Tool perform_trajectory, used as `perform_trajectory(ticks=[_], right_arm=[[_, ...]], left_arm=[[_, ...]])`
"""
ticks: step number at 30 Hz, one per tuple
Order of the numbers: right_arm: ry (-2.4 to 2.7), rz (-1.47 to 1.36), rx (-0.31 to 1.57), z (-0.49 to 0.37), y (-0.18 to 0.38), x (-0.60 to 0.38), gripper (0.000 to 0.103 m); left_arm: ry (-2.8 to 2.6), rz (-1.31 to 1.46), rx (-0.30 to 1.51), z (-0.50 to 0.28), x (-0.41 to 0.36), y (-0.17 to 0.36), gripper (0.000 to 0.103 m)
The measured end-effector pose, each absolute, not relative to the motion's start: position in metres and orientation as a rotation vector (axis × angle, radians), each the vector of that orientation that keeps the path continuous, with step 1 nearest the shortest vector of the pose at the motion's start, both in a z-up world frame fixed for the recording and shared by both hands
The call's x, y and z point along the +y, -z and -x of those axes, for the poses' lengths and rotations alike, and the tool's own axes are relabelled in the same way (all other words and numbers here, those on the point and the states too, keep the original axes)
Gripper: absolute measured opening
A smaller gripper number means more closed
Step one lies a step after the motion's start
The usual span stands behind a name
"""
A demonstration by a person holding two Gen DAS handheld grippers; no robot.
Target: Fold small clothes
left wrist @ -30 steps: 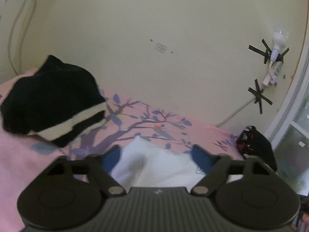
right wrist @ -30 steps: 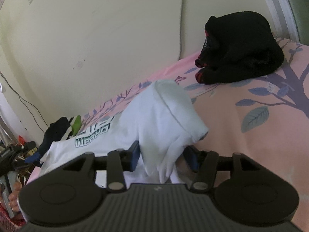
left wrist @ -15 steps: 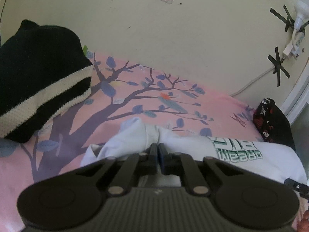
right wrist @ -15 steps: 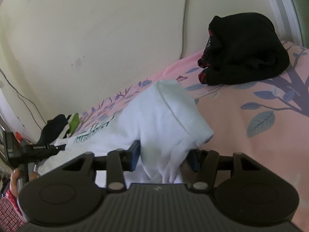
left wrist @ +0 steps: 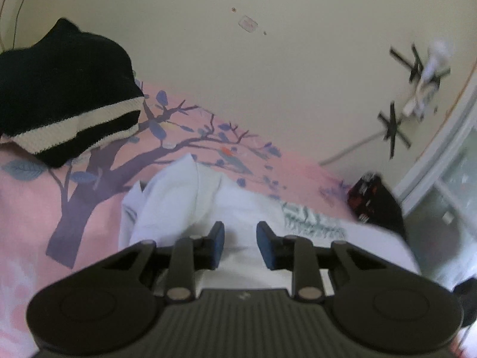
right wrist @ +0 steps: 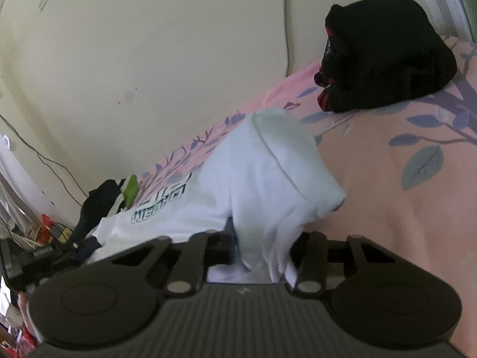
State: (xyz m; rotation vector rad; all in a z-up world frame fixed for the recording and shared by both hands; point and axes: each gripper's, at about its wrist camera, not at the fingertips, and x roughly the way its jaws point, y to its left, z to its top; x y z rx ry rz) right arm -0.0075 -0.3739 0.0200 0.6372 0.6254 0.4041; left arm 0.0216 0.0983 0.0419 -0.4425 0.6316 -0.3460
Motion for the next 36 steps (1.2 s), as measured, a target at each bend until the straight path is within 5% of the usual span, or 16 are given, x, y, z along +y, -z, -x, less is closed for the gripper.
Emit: perform_trajectory(ticks=[2, 4, 9, 13, 19, 28, 30, 32, 36], right_arm=[[-0.402, -0.645, 0.637, 0.009, -0.023, -0.373, 0.022], [-0.417, -0.65, 0.623, 0.012, -0.031, -0.373, 0.019], [-0.5, -0.591, 0.555, 0.018, -0.07, -0.357, 0.018], [-0.585, -0.45, 0.527, 0.022, -0.101, -0.32, 0.018], [-0.707, -0.254, 0.515, 0.011, -0.137, -0.249, 0.018], [-0.91, -0.042, 0.582, -0.018, -0.135, -0.114, 0.017], [-0.944, 0.048, 0.628, -0.023, -0.124, -0.079, 0.021], [-1.0, 0.08, 0.733, -0.035, -0.104, -0.053, 0.053], [-1.079, 0.038, 0.691, -0.033, -0.111, -0.067, 0.057]], left_arm=[[0.299, 0.37, 0.676, -0.026, 0.09, -0.035, 0.022], [0.288, 0.332, 0.664, -0.025, 0.088, -0.033, 0.019], [0.315, 0.381, 0.649, -0.021, 0.099, -0.033, 0.02], [0.345, 0.509, 0.553, -0.008, 0.124, -0.042, 0.037], [0.296, 0.591, 0.427, 0.006, 0.166, -0.059, 0.041], [0.338, 0.719, 0.356, 0.005, 0.191, -0.052, 0.049], [0.34, 0.719, 0.358, 0.004, 0.192, -0.05, 0.051], [0.335, 0.702, 0.37, 0.003, 0.19, -0.051, 0.054], [0.345, 0.672, 0.374, 0.007, 0.186, -0.052, 0.06]])
